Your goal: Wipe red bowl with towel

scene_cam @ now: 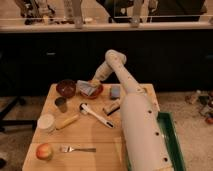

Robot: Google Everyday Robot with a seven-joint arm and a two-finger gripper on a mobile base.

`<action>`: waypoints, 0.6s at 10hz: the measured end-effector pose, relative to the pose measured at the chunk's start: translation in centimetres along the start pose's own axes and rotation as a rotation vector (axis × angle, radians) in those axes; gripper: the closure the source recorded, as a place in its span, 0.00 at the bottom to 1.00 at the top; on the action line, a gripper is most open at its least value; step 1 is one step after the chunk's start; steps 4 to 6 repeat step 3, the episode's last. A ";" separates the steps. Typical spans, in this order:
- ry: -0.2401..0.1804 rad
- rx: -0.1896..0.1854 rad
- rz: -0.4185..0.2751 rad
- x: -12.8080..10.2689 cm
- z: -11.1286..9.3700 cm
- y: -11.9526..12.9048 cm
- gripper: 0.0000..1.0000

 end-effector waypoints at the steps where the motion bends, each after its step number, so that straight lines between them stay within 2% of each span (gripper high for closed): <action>1: -0.001 -0.009 -0.001 0.2 -0.3 0.8 0.85; 3: -0.001 -0.009 0.005 0.9 -1.1 1.4 0.85; 6: -0.001 -0.009 0.005 0.9 -1.1 1.4 0.85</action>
